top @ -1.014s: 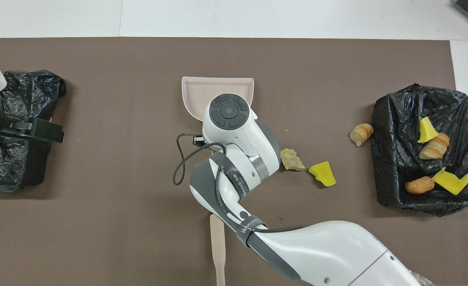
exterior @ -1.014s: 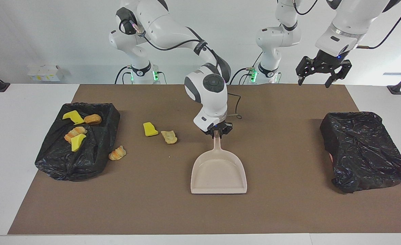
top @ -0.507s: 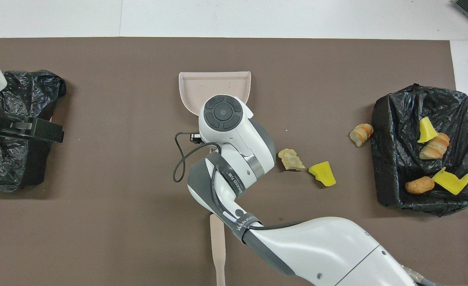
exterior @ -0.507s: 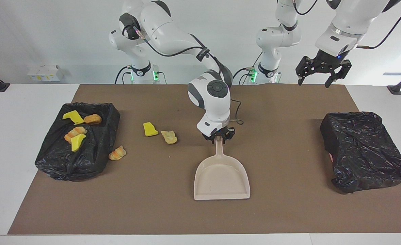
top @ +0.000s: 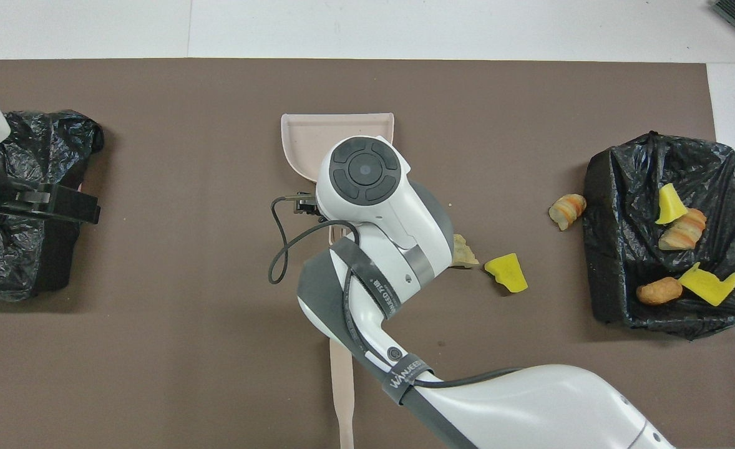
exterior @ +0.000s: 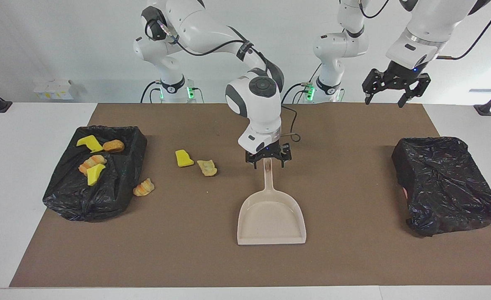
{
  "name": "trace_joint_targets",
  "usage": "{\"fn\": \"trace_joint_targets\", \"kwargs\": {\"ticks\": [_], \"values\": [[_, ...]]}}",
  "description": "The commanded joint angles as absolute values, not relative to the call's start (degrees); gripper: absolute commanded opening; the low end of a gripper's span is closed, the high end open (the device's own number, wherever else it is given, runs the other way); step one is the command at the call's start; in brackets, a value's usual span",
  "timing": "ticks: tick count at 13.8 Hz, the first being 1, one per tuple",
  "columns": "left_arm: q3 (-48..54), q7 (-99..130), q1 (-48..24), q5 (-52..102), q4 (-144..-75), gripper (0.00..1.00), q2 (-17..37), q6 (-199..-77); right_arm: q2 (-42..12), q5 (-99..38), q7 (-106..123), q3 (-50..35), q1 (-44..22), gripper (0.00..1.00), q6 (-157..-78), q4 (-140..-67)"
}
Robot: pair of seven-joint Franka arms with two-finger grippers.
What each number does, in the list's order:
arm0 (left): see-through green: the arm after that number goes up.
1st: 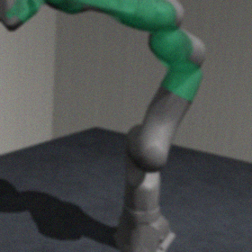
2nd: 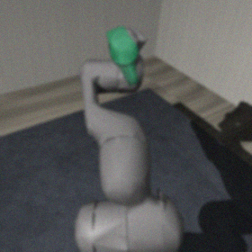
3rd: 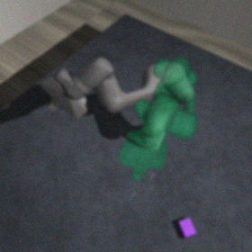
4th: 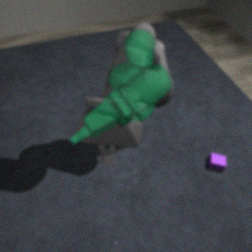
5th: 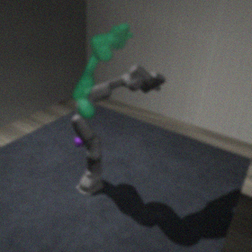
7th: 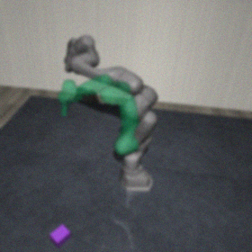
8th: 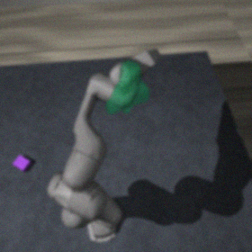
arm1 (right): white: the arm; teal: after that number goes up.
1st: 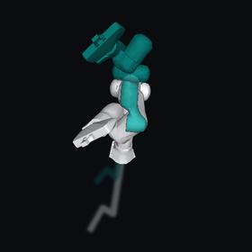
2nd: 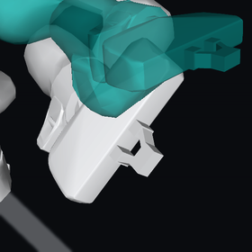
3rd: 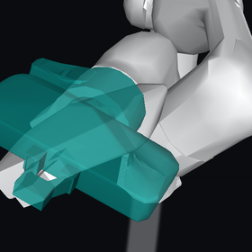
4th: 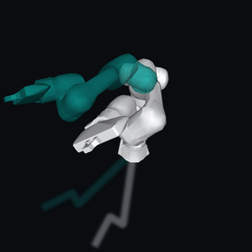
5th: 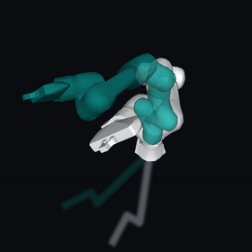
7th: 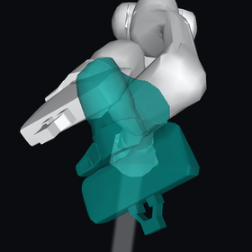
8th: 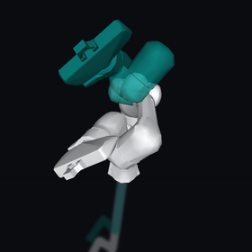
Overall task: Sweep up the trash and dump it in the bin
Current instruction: 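Release the dustpan and move the right gripper to the brush handle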
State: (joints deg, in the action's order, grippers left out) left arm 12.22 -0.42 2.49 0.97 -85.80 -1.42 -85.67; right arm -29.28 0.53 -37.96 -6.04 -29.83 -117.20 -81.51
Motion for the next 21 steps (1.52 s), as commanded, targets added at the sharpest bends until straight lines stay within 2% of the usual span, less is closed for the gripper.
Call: {"fn": "trace_joint_targets", "kwargs": {"ticks": [1, 6, 8, 12, 16, 21], "values": [[12.39, 0.18, 2.72, 0.62, -85.52, 1.0, -1.67, -85.43, -22.43, 0.44, -38.41, -6.5, -28.74, 1.0, -113.22, -88.14], [12.39, 0.26, 2.72, 0.62, -85.78, 1.0, -1.76, -85.43, -12.15, -2.53, -38.5, -7.12, -29.53, 1.0, -106.36, -97.53], [12.39, 0.26, 2.64, 0.62, -85.87, 1.0, -1.76, -85.43, -8.45, -4.65, -39.11, -7.38, -30.58, 1.0, -106.52, -101.85], [12.39, 0.26, 2.29, 0.62, -86.13, 1.0, -1.76, -85.69, -4.75, -5.53, -42.61, -7.38, -34.62, 1.0, -107.58, -107.22], [12.48, 0.35, 1.67, 0.53, -86.31, 1.0, -1.5, -86.57, 0.6, -8.79, -45.34, -7.38, -37.7, 1.0, -113.63, -116.34], [13.18, 4.39, -0.08, 0.61, -88.15, 1.0, -0.7, -89.2, 6.14, -8.88, -48.42, -7.38, -42.87, 1.0, -113.73, -123.39]]}}
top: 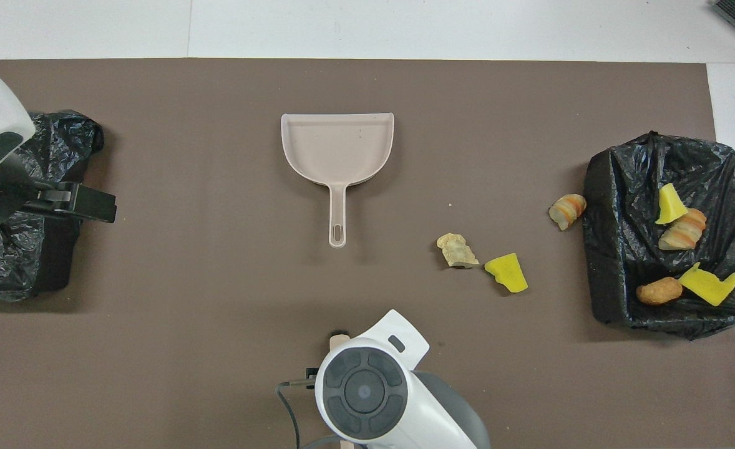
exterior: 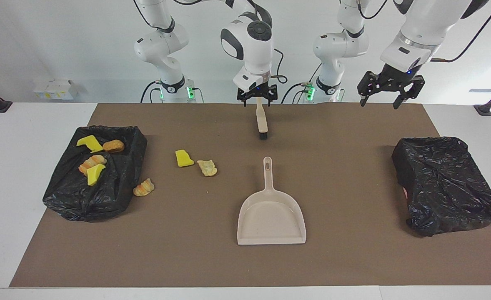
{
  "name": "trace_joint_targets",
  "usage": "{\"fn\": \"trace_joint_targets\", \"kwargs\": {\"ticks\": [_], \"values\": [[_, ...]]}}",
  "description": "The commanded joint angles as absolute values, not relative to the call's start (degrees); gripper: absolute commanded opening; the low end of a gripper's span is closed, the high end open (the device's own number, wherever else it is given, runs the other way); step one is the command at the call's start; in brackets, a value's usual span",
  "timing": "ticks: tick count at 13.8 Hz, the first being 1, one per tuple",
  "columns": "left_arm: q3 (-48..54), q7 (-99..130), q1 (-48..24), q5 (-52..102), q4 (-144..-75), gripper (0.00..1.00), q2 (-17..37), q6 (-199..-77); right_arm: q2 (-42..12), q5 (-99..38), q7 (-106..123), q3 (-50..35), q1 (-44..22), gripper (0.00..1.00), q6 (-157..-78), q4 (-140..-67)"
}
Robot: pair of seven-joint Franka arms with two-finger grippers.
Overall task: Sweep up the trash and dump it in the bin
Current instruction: 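Release the dustpan and move the right gripper to the brush handle, then grasp the dustpan handle with the left gripper while the right gripper grasps the brush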
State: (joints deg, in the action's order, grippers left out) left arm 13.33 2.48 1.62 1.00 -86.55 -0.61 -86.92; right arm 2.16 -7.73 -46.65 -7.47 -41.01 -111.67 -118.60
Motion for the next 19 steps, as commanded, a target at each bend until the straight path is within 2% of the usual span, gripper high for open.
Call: {"fn": "trace_joint_targets", "kwargs": {"ticks": [1, 6, 9, 15, 16, 19], "values": [[13.18, 5.61, -0.7, 0.62, -88.94, 1.0, -0.53, -90.17, 6.41, -8.88, -49.65, -7.47, -44.28, 1.0, -114.17, -124.27], [13.18, 13.26, -6.23, 0.62, -92.02, 1.0, 1.4, -96.84, 5.63, -8.88, -54.22, -7.47, -50.09, 1.0, -120.31, -128.84], [13.18, 18.53, -9.39, 0.62, -92.63, 1.0, 4.82, -100.88, 2.12, -8.88, -59.75, -7.38, -54.22, 1.0, -128.56, -131.39], [13.1, 25.74, -15.99, 0.09, -92.72, 1.0, 12.56, -109.94, 2.28, -8.88, -61.52, -7.47, -56.69, 1.0, -128.94, -135.61], [13.1, 27.41, -17.21, -0.61, -92.72, 1.0, 13.96, -111.52, 2.37, -8.88, -61.61, -7.47, -56.69, 0.96, -128.94, -135.7], [13.1, 29.34, -18.72, -1.93, -92.9, 1.0, 16.95, -113.55, 2.2, -8.88, -61.44, -7.38, -56.6, 0.64, -129.29, -135.62]]}}
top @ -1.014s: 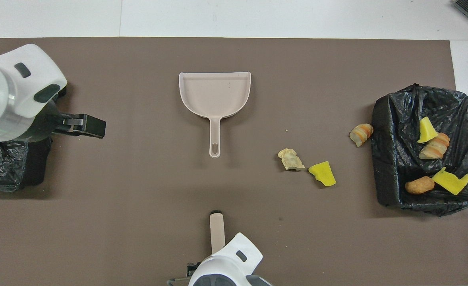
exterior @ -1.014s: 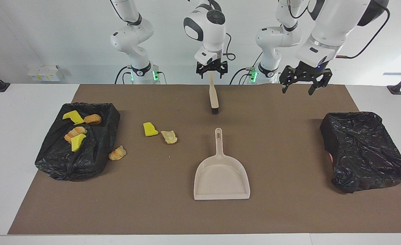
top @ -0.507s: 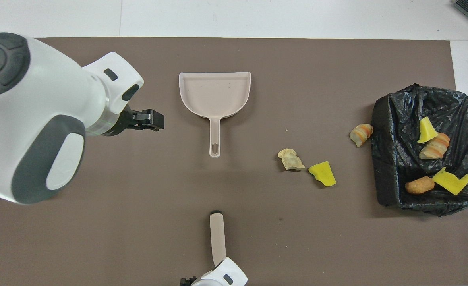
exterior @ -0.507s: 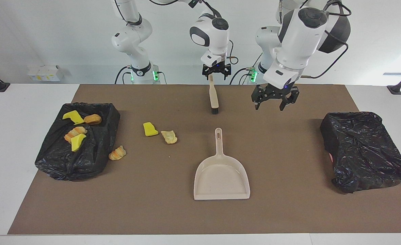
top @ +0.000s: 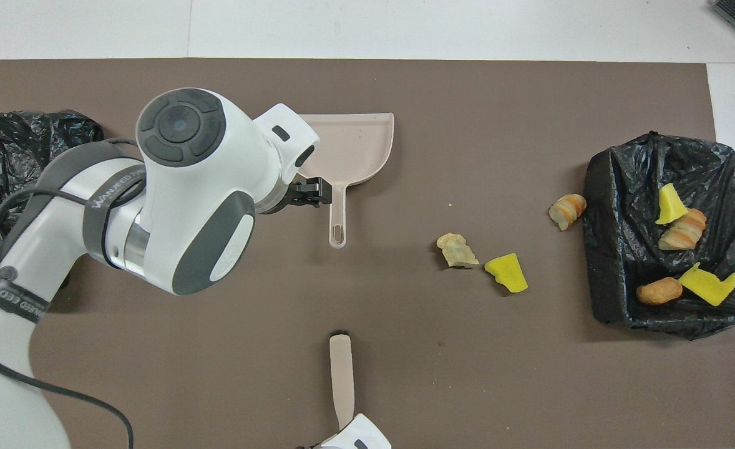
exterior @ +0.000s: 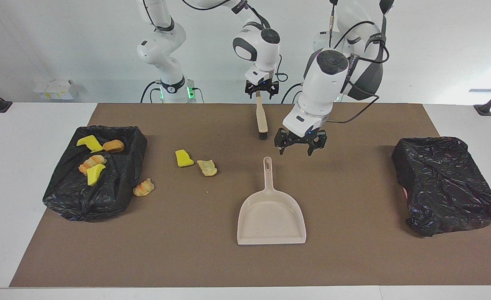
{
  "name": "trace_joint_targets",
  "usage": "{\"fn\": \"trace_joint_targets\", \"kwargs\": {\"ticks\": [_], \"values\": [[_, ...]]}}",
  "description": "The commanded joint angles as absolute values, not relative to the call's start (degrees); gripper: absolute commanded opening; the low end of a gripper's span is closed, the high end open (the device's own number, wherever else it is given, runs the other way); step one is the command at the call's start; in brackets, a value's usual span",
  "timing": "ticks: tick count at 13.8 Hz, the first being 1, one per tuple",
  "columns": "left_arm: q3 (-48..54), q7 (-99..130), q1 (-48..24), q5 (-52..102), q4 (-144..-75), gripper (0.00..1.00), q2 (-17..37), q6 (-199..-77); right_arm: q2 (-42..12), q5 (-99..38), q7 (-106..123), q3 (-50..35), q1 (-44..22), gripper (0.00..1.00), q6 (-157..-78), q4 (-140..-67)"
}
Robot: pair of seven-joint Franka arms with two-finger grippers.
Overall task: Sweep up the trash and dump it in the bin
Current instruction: 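Grasp the dustpan handle with the left gripper while the right gripper grasps the brush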
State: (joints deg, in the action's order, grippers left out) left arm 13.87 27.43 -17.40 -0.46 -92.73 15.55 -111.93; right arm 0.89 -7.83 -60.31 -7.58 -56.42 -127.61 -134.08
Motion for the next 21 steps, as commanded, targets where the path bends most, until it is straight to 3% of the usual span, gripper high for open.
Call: {"fn": "trace_joint_targets", "kwargs": {"ticks": [1, 5, 8, 14, 16, 18, 19, 20, 21], "values": [[13.1, 30.92, -19.5, -1.93, -93.34, 1.0, 17.75, -114.34, 2.11, -8.88, -61.44, -7.38, -56.51, 0.51, -129.29, -135.62], [13.01, 31.55, -20.48, -1.93, -96.33, 1.0, 20.38, -121.54, 1.58, -8.88, -61.0, -7.38, -55.9, 0.0, -129.11, -135.0], [12.92, 37.33, -23.02, -3.85, -96.33, 1.0, 24.25, -125.84, 0.88, -8.79, -61.35, -7.21, -54.24, 0.0, -127.97, -133.6], [13.09, 38.85, -23.38, -6.86, -96.5, 0.97, 24.7, -125.86, 6.05, -7.65, -60.21, -6.77, -45.98, 0.0, -118.58, -131.48], [13.09, 38.94, -23.47, -6.94, -96.5, 0.77, 24.7, -125.6, 8.78, -7.47, -58.28, -6.68, -42.03, 0.0, -115.15, -131.48], [13.09, 38.76, -23.55, -6.94, -96.5, 0.37, 24.61, -125.07, 10.28, -6.6, -54.25, -6.68, -37.55, 0.0, -112.6, -131.4], [13.1, 38.59, -23.9, -7.03, -96.5, 0.11, 24.61, -124.89, 10.28, -5.37, -52.58, -6.68, -35.88, 0.0, -111.54, -131.14], [13.1, 38.67, -24.34, -7.03, -96.42, 0.0, 24.61, -124.63, 10.11, -3.45, -51.78, -6.68, -33.86, 0.0, -110.84, -130.87], [13.01, 38.5, -24.61, -7.12, -96.24, 0.0, 24.52, -124.63, 9.67, -1.08, -50.9, -6.77, -31.92, 0.0, -110.31, -130.7]]}}
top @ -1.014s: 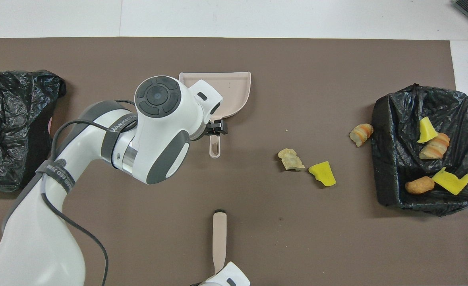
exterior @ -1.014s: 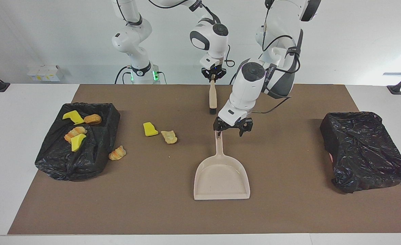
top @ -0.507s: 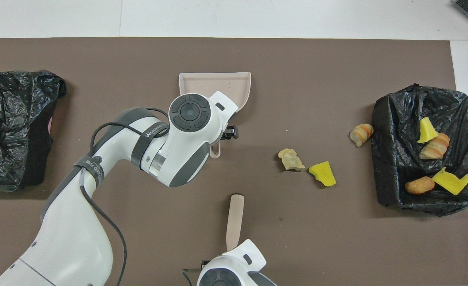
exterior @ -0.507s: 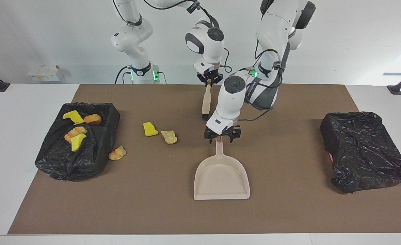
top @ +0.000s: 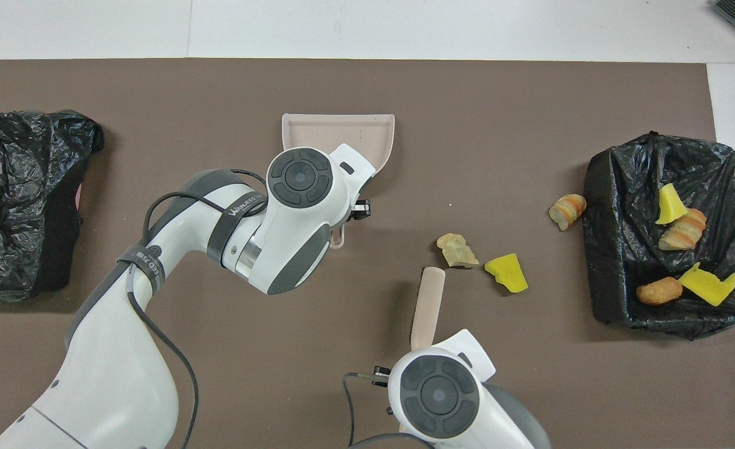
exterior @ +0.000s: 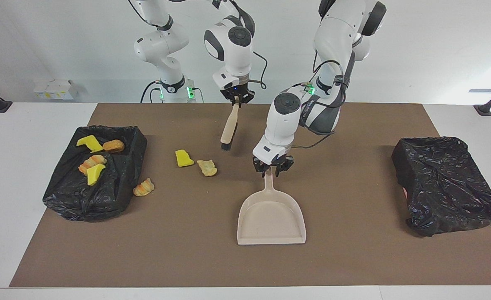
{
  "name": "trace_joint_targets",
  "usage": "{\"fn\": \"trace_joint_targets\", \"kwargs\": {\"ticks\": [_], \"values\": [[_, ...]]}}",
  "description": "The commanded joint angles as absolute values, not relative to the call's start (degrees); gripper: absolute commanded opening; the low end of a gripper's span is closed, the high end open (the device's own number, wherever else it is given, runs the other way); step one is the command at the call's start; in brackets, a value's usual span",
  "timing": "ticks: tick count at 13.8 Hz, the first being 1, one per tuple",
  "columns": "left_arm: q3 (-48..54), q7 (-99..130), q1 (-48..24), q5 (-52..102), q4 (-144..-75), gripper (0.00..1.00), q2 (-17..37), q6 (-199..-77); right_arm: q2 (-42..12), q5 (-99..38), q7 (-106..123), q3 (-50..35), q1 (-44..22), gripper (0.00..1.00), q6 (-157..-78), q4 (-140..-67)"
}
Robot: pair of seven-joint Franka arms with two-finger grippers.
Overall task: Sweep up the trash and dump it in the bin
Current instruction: 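Grasp the dustpan handle with the left gripper while the right gripper grasps the brush, then move the brush with the right gripper behind the bread pieces near the bin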
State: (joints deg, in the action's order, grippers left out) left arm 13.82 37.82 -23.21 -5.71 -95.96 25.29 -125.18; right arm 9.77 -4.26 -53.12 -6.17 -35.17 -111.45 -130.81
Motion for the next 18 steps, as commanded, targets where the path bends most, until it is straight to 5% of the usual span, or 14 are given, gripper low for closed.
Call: {"fn": "trace_joint_targets", "kwargs": {"ticks": [1, 9, 18], "values": [[13.09, 38.5, -24.52, -7.12, -95.98, 0.0, 24.52, -124.63, 9.32, 1.03, -49.84, -6.77, -30.08, 0.0, -110.3, -130.61], [12.74, 9.88, -21.1, -7.03, -95.19, 0.0, 20.31, -118.23, 3.78, 17.9, -33.15, -6.86, -11.71, 0.0, -110.48, -127.53], [12.48, -22.91, -19.43, -7.12, -96.59, 0.0, 15.91, -107.75, -2.19, 33.49, -31.46, -7.03, -6.59, 0.0, -112.32, -127.79]]}}
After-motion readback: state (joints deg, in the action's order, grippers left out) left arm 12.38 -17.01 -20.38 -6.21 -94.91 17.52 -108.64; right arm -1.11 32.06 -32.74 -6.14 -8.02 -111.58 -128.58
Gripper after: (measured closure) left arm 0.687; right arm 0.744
